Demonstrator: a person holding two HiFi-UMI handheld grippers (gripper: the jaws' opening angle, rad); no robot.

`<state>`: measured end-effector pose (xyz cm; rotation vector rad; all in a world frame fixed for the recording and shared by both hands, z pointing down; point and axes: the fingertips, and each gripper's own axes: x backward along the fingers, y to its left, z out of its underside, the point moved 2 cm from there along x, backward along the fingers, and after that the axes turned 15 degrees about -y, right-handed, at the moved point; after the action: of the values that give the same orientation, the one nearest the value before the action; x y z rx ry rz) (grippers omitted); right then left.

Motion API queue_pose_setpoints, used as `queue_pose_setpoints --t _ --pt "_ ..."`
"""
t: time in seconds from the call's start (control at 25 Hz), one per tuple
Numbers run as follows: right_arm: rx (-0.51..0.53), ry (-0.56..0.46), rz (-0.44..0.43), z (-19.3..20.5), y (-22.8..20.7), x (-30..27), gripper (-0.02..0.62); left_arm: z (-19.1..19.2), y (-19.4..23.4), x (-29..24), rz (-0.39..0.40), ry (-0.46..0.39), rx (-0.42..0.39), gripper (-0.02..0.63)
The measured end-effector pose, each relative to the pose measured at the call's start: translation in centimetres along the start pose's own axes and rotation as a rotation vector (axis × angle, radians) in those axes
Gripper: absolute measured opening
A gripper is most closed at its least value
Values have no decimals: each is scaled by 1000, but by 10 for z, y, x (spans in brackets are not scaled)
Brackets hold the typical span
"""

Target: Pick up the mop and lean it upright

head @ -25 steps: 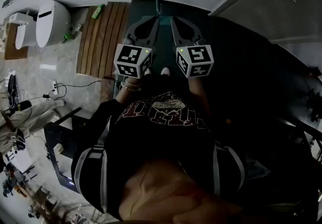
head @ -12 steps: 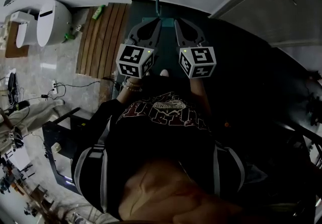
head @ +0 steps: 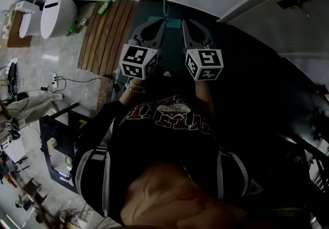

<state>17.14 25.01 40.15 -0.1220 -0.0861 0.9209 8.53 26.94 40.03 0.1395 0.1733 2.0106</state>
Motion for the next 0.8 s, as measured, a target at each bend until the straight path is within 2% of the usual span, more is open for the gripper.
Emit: queue_pose_setpoints --t 0.32,0.8 --pt "-2 9 21 3 -11 -32 18 -1 26 -24 12 -3 10 40" --pt "-3 15 66 7 -25 -120 18 -4 94 -80 62 22 17 40"
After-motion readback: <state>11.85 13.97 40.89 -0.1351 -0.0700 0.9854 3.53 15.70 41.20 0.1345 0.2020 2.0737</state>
